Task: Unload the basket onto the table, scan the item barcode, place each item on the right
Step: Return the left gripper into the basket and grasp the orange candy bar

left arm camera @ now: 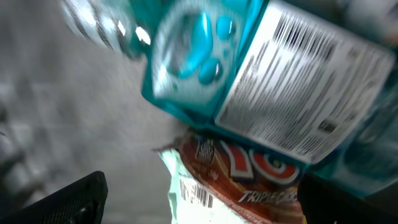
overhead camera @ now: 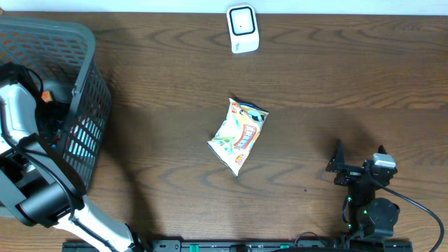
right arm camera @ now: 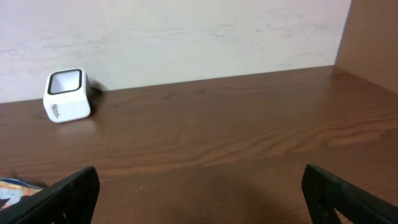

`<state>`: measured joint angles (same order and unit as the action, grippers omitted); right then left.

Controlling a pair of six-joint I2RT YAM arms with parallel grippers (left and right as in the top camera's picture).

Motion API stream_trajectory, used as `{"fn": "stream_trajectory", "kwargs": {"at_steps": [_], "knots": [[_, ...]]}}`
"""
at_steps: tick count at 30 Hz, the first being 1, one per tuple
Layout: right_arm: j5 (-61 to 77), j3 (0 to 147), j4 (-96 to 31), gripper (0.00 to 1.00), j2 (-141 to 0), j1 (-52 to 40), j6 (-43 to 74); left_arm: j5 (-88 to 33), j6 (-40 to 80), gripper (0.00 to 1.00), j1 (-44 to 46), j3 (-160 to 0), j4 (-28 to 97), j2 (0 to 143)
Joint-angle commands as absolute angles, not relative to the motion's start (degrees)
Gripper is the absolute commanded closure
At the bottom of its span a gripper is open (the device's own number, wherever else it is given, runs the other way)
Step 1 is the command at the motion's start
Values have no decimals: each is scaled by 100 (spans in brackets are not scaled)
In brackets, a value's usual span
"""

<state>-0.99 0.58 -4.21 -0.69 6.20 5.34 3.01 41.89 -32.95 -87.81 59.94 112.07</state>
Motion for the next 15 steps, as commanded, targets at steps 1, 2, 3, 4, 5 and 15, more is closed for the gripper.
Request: {"fn": "stream_trajectory", "kwargs": {"at_steps": [1,2,3,4,5,15], "knots": [[-71,30,-423,1,-38,670,440,-132,4278,2,-3308,-8562,5878,11286],[-71,30,-423,1,-40,670,440,-200,4278,2,-3308,-8497,5802,11286],[-71,30,-423,1,-40,670,440,-268,4281,2,-3308,-8416,5719,11286],[-71,30,-423,1,-40,670,440,-322,4281,2,-3308,-8342,5642,11286],[-71,30,-423,1,-40,670,440,-370,4281,2,-3308,-8267,5583,11286],[-71,30,-423,1,-45,670,440,-384,4316,92,-3321,-7988,5450,11260]]}}
